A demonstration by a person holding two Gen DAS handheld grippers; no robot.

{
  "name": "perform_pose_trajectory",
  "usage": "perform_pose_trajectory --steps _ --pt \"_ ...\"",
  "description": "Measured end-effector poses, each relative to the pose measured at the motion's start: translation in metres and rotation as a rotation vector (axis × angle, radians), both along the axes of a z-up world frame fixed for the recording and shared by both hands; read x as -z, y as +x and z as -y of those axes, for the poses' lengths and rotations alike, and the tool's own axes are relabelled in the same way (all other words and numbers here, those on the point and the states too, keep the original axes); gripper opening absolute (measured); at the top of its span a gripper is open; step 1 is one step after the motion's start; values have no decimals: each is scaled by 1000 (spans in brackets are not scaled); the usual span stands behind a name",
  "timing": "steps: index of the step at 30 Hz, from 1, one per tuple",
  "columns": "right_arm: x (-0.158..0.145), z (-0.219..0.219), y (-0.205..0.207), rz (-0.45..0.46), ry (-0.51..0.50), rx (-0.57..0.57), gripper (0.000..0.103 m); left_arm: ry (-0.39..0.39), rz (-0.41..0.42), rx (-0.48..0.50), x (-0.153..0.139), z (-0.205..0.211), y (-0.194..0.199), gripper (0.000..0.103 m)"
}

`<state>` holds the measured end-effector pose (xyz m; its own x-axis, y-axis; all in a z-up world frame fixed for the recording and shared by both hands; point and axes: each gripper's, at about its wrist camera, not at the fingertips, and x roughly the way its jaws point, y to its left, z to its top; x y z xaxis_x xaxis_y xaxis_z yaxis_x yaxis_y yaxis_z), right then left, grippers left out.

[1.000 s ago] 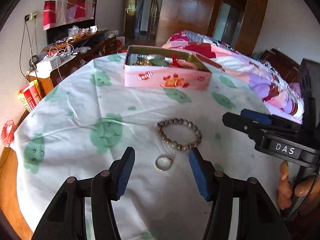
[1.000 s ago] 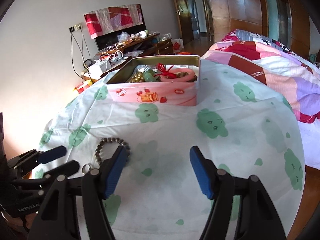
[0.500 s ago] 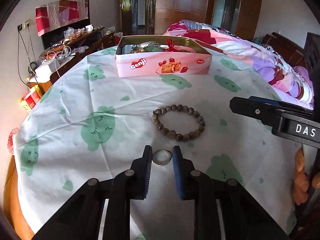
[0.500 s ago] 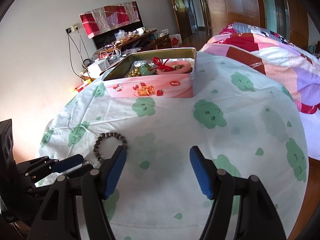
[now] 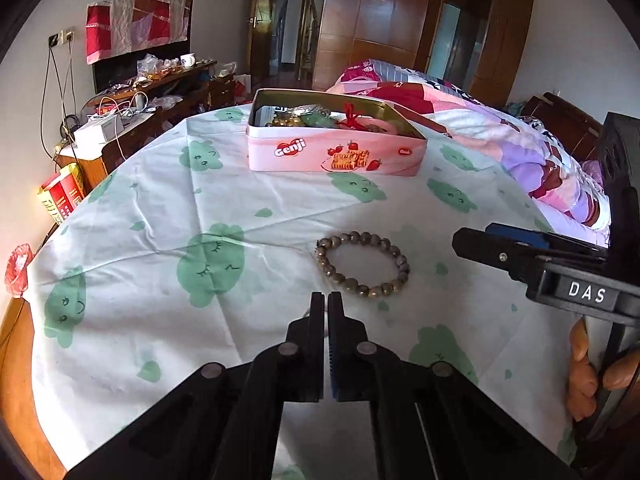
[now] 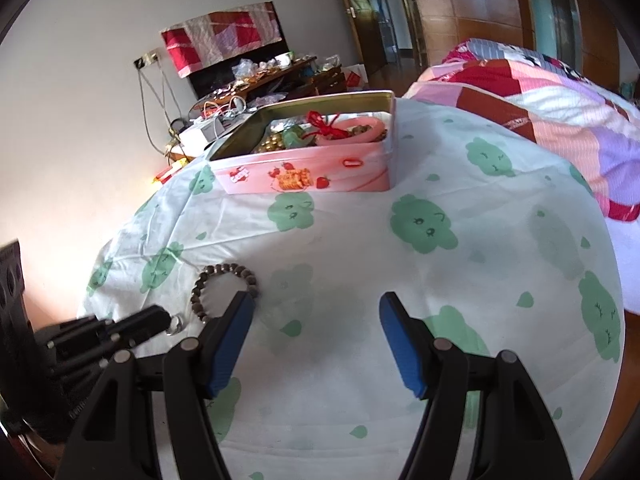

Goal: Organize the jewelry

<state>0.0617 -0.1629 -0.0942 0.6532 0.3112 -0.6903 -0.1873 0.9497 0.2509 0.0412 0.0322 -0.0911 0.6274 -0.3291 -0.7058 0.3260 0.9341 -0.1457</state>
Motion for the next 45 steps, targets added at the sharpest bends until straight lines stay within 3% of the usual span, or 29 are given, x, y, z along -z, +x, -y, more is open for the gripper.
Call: perform_pose_trajectory --steps 6,11,13,17,18,23,29,32,34,38,45 --pt "-1 -3 0 5 -21 -4 69 -31 -2 0 -5 -12 0 1" --pt "1 0 0 -1 -10 4 69 33 -57 44 8 3 3 4" --pt "0 0 0 -1 -9 4 69 49 -42 34 9 6 2 6" --pt "0 0 1 -2 -6 2 69 25 -63 20 9 4 4 37" --pt "1 0 1 -4 -4 2 69 19 -61 17 8 3 4 39" --pt "2 2 2 -14 13 5 69 22 -63 23 9 6 3 39" --pt "3 3 3 -15 15 5 69 152 -48 46 10 20 3 34" --pt "3 3 2 -10 12 4 69 132 -53 25 10 13 6 20" --pt "2 3 2 -7 12 5 69 104 -60 23 10 10 7 20" --pt "2 3 1 -7 13 5 69 136 -24 29 10 15 2 20" --pt "1 1 -1 -6 6 -4 69 68 21 10 -1 3 -1 20"
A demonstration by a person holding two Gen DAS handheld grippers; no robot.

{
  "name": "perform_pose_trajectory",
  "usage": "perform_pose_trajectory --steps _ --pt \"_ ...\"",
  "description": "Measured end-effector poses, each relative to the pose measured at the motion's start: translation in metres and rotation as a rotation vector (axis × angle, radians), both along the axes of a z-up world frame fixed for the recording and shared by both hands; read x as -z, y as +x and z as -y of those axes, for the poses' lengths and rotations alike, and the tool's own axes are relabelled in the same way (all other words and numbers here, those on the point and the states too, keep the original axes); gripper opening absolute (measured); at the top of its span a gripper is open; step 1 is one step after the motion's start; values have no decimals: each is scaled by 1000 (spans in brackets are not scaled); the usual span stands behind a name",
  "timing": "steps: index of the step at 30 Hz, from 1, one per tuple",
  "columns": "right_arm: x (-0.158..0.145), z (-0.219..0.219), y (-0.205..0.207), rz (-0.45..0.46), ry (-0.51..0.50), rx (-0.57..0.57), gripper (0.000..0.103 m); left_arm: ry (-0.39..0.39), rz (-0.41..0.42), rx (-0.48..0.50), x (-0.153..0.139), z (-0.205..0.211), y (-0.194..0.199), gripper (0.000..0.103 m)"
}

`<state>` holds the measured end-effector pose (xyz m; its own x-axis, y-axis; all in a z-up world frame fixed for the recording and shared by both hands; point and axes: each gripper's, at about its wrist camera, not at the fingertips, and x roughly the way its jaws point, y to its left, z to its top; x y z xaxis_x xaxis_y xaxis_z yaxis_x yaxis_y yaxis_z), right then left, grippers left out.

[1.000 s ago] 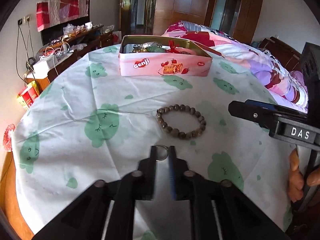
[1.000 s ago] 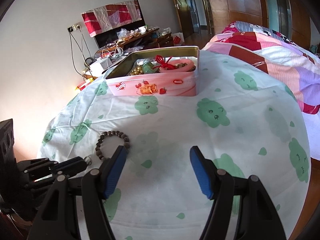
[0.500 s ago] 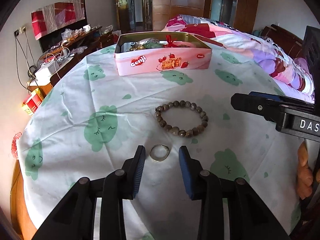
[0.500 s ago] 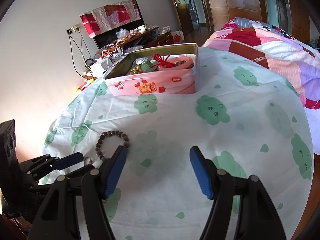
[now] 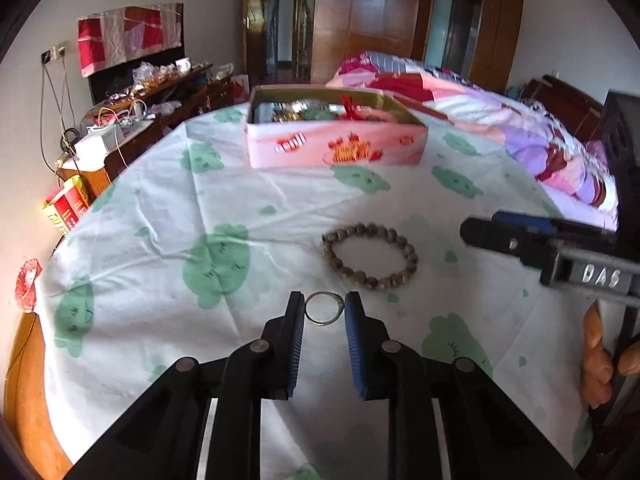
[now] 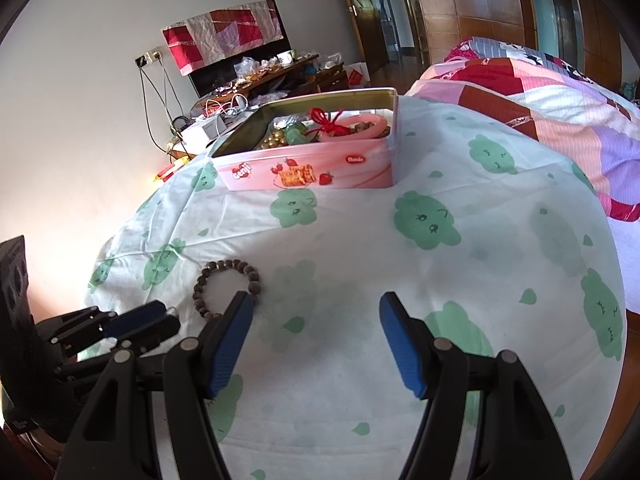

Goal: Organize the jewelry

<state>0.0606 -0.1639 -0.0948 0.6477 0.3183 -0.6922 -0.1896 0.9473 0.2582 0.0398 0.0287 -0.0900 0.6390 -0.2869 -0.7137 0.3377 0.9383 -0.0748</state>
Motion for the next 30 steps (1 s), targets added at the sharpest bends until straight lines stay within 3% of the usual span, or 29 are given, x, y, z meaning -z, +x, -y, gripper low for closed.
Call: perform_pose_trajectory --steps 10,17,19,21,24,26,30 --pt "-7 -47 17 0 -81 -169 69 -43 102 -93 -35 -31 3 20" --pt "13 -84 35 -82 -137 -268 70 -69 99 -134 -35 -42 11 20" --pt "17 -91 31 -62 -177 -280 71 -81 96 -136 -35 -43 13 20" --pt "18 -95 29 -58 -220 -283 65 -85 95 -132 -34 -41 14 20" --pt "19 -94 30 -37 -287 -279 42 -95 93 -128 -33 -39 14 20" --pt "18 -87 32 -41 -277 -264 21 -96 87 -126 -33 -38 14 20" --pt "16 -71 37 -63 -176 -249 21 -102 84 -119 -33 -36 13 20"
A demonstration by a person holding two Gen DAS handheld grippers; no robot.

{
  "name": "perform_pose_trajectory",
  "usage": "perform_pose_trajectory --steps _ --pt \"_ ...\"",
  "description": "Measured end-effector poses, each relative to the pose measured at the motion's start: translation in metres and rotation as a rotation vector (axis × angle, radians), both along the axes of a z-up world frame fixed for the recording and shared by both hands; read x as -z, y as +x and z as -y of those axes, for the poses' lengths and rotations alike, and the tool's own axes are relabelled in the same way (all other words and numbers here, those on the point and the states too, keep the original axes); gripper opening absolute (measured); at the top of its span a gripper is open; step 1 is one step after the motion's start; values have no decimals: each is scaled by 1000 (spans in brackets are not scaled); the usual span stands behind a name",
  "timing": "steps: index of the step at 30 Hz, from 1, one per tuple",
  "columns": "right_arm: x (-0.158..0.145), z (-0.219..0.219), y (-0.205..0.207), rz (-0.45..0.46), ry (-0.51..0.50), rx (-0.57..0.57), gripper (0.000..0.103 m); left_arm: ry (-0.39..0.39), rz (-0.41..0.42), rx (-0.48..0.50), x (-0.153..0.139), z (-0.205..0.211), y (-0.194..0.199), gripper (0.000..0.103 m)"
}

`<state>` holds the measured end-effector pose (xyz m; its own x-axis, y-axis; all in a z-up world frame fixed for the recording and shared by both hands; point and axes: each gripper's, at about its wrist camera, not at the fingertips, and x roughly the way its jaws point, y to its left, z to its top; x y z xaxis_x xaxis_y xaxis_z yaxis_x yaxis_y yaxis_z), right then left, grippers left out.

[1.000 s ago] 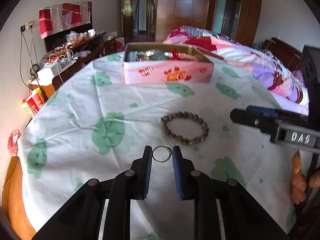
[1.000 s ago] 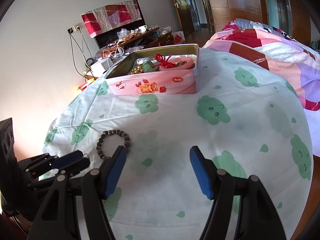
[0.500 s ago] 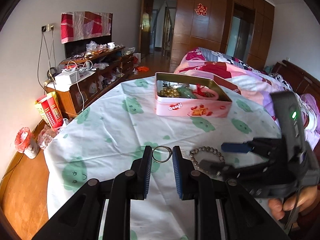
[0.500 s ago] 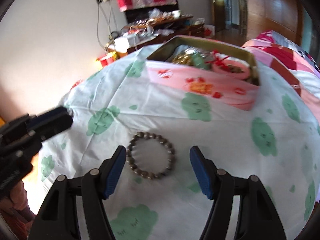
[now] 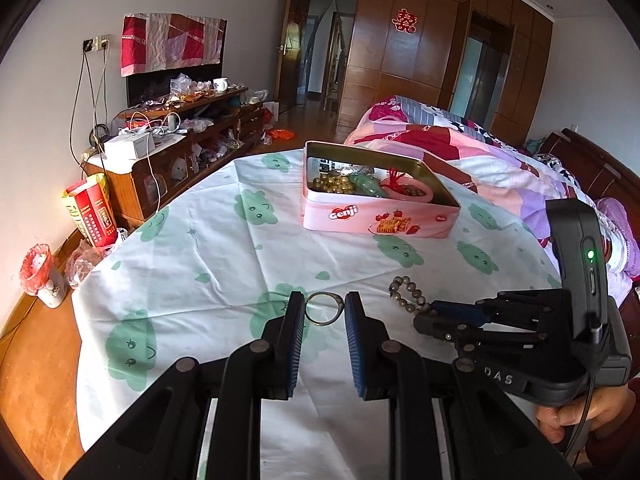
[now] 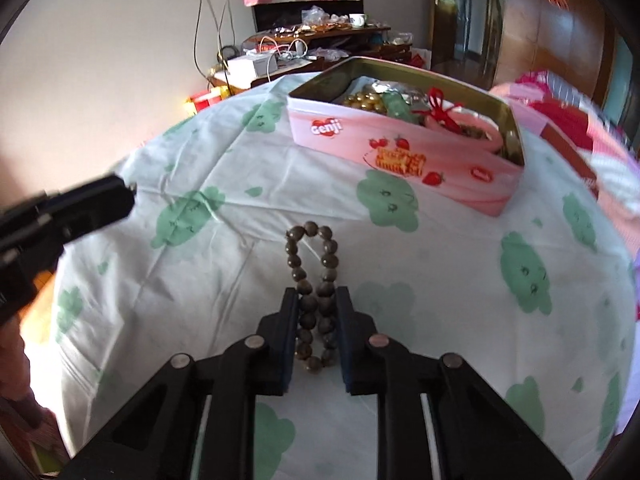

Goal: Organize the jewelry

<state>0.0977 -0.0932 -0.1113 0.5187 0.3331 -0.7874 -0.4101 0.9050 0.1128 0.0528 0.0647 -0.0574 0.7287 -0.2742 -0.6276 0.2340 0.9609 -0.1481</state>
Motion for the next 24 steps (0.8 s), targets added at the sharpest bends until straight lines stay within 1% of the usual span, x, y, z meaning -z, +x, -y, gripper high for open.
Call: perform_pose_trajectory --steps 4,7,10,12,14,16,17,18,20,21,24 --pt "-3 12 -1 -4 60 44 21 -10 2 1 -1 1 1 20" --pt "-12 25 -7 30 123 78 21 -21 3 1 -1 3 2 20" --pt "-22 34 -11 53 159 106 21 -19 12 11 -3 5 2 20" --pt "-26 38 -12 60 168 123 21 -4 8 30 -3 6 1 20" --pt "-29 42 -13 67 181 135 21 14 -34 84 3 7 1 20" --pt "-30 43 -14 73 178 139 21 57 -59 92 11 10 1 21" --pt "-29 43 -16 80 172 142 21 66 -65 84 14 10 1 23" --pt "-29 43 -16 83 168 142 21 62 -73 75 16 10 3 27" --pt "-26 41 -17 81 164 136 21 37 -89 62 20 8 6 34" --pt "-24 39 -17 79 163 133 21 33 -100 57 23 8 9 35" --pt "-21 39 -19 71 159 122 21 61 -109 56 27 13 13 35"
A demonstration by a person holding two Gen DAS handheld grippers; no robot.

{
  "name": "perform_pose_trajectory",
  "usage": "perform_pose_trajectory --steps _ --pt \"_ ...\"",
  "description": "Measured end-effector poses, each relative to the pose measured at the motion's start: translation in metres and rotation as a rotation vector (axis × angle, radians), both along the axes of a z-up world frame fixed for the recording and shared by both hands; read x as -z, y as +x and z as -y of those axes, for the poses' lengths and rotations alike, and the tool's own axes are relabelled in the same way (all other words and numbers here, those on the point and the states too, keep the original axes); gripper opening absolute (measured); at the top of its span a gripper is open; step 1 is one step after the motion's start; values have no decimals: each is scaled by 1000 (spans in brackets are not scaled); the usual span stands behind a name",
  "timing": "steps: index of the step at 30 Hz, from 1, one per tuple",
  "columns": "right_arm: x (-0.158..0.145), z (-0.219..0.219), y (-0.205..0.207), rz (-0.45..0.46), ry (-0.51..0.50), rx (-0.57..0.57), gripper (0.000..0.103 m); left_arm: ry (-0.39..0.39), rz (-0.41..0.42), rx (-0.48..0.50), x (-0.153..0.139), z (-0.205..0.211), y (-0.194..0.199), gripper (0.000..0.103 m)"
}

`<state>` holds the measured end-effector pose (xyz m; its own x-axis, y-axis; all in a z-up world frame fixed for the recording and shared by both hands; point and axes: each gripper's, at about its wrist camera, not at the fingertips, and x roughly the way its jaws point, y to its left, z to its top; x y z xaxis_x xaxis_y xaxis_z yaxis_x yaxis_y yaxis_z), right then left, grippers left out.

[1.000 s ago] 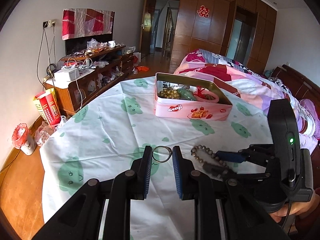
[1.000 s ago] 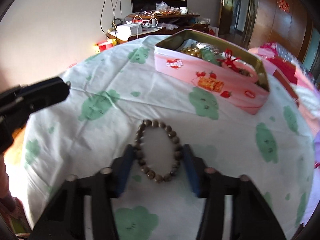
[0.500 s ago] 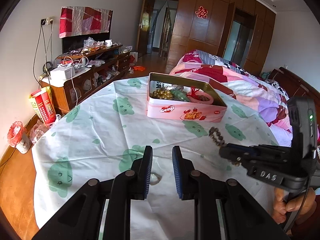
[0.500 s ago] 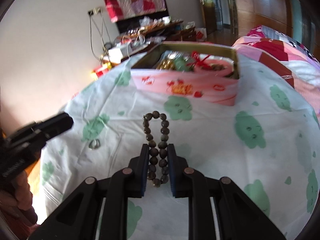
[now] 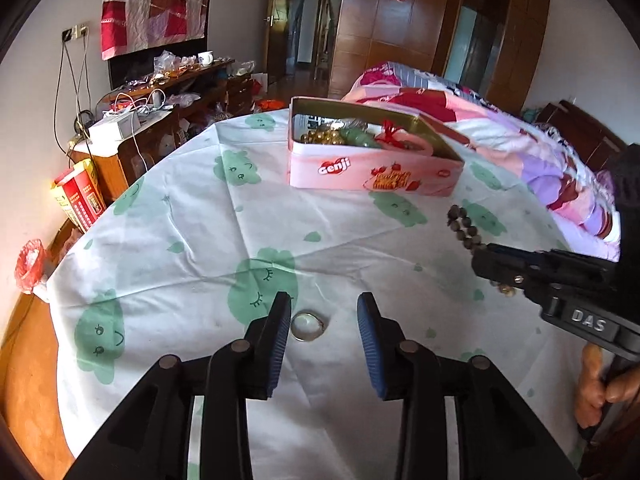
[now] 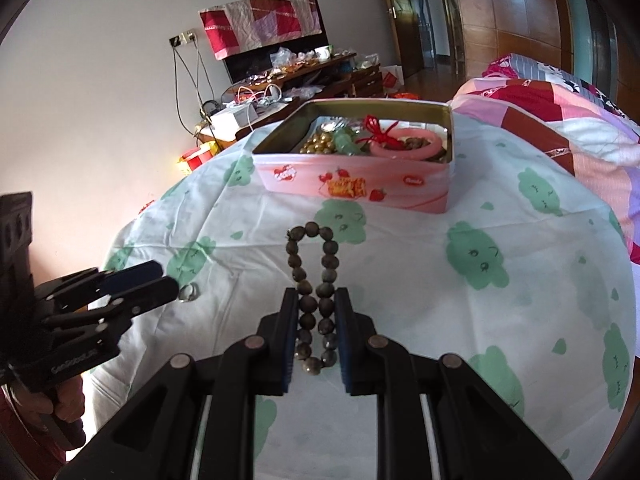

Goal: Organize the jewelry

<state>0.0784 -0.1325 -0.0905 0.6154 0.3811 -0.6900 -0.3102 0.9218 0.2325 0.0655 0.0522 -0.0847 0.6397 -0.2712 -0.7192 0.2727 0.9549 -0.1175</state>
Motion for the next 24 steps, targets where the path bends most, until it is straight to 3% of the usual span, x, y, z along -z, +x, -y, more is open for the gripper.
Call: perform_pose_trajectory --steps 5,8,10,11,12,17,20,21,24 --pt "4 0 -2 -3 -4 -4 21 70 -73 -24 17 6 9 34" --pt "5 1 -2 -10 2 -4 21 118 -51 -15 18 12 5 34" --pt "6 2 -2 -13 6 -3 21 107 -61 -25 19 9 6 32" --pt "6 2 -2 -15 8 -2 21 115 -60 -38 19 7 6 23" --pt "6 3 -2 -14 9 -1 21 120 -57 -46 18 6 6 20" --pt "6 4 -3 -10 14 1 21 125 -45 -38 18 6 3 20" --pt "6 4 -3 -11 14 1 21 88 -25 -31 18 4 0 19" --pt "5 4 -3 -9 15 2 21 70 -13 -25 16 2 -2 2" --pt "3 5 -6 4 19 7 21 44 -1 -32 14 2 -4 2"
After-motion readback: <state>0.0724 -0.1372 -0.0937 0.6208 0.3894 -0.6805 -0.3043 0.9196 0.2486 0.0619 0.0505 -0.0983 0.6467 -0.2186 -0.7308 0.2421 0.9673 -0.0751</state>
